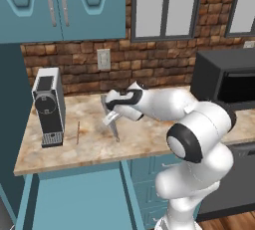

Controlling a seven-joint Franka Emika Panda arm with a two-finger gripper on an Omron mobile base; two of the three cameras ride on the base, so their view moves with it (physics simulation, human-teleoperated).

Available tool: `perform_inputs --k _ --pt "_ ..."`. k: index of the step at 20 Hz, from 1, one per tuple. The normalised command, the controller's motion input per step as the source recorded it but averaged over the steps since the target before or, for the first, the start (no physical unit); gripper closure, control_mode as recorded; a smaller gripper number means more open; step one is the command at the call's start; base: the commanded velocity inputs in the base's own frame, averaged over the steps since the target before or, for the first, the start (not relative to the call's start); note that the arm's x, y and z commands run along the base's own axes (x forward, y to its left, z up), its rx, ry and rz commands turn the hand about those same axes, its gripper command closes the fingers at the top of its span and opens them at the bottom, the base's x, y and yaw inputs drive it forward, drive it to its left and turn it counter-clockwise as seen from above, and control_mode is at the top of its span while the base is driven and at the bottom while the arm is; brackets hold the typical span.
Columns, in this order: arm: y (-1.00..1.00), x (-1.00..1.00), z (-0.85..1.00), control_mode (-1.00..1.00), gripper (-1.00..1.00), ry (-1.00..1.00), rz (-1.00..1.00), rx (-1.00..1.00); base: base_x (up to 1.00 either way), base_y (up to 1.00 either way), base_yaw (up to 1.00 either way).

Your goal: Pick the tongs from the drawer and place it on the counter.

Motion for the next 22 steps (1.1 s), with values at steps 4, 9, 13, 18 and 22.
perform_inputs --k 4,9,13,18,22 --pt "0.00 1.00 -0.62 -1.00 1.00 0.00 0.00 -0.11 0.00 0.00 0.00" --pt "-0.08 0.76 -0.80 -1.00 1.00 0.00 0.00 -0.13 0.00 0.00 0.00" --pt "-0.34 0.26 -0.69 -1.00 1.00 -0.01 0.00 -0.10 0.00 0.00 0.00" --pt "-0.57 -0.02 -0.21 -1.00 -1.00 -0.11 0.00 -0.02 0.00 0.00 0.00" --pt "-0.42 0.00 0.22 -1.00 -1.00 -0.09 0.00 0.00 0.00 0.00 0.00"
